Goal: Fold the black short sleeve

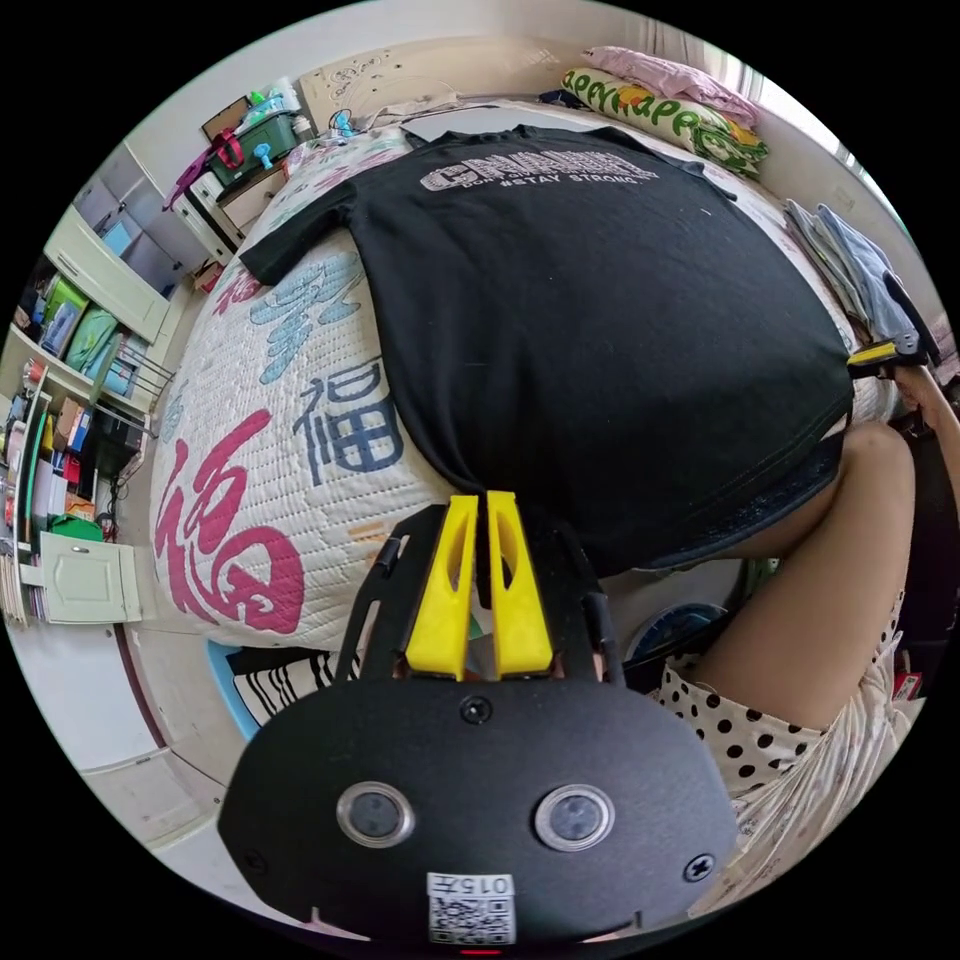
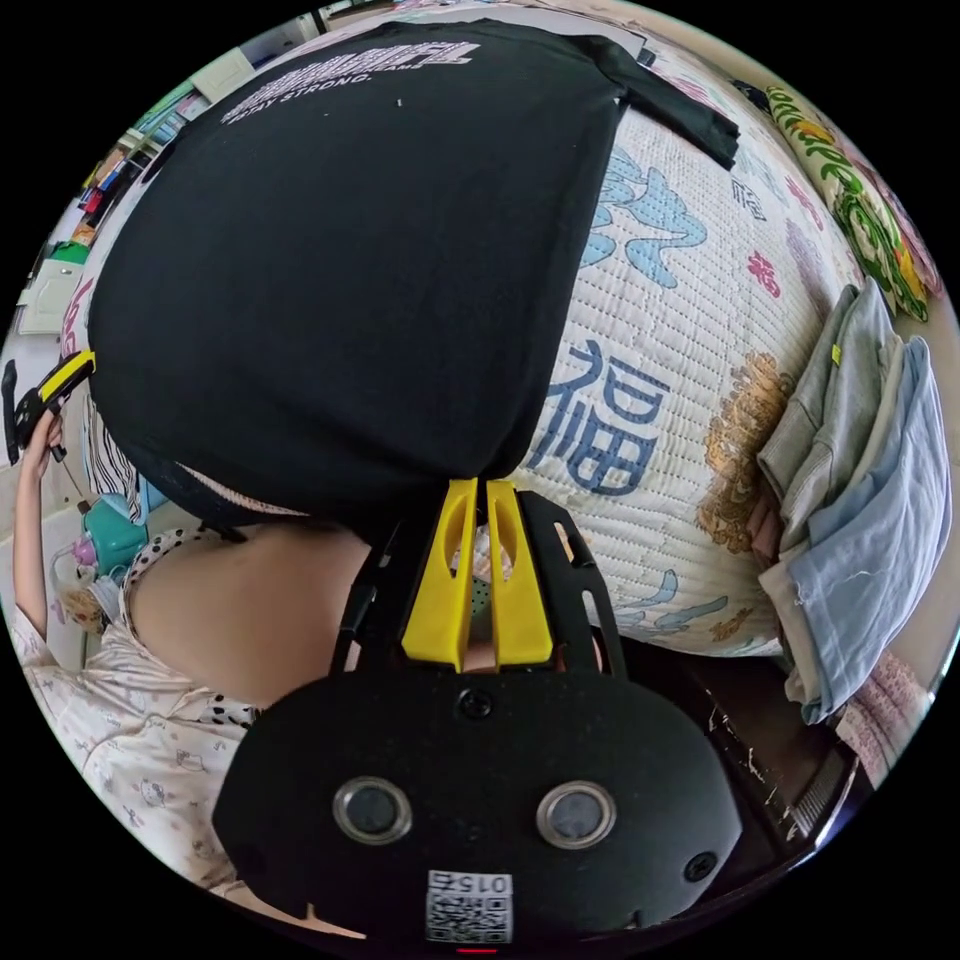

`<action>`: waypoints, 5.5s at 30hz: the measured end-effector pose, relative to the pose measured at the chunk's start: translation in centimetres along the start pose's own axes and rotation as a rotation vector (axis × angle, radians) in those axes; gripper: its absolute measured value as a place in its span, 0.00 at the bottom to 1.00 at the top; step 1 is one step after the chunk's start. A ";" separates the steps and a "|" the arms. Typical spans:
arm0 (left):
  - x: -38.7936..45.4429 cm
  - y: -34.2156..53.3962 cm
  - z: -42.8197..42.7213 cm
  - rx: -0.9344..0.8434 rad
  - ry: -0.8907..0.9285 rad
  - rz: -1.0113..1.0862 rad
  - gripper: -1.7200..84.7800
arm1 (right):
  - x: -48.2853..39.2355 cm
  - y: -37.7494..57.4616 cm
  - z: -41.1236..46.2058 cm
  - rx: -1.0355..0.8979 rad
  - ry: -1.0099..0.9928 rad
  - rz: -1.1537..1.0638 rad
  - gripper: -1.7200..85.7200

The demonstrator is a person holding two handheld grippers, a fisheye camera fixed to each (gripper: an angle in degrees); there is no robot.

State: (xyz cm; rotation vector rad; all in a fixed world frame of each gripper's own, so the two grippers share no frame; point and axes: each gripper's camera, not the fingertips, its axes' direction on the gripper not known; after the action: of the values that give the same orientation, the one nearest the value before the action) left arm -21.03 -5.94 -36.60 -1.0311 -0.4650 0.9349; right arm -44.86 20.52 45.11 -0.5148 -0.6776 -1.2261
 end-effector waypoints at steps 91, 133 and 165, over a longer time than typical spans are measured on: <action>16.1 -43.5 15.0 0.500 0.351 0.244 0.14 | 17.6 0.3 -39.2 0.904 -0.695 0.627 0.17; 4.4 -56.9 11.3 0.692 0.416 -0.070 0.03 | 15.8 -0.1 -68.2 1.239 -0.718 0.143 0.03; -8.8 -49.1 12.7 0.677 0.951 -0.556 0.02 | 1.4 -7.2 -60.6 0.923 -0.494 -0.527 0.04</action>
State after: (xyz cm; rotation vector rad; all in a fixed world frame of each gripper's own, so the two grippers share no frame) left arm -13.63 -16.15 13.34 -0.5605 0.3509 0.0135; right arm -39.90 -24.06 3.68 0.1723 -1.7612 -1.1074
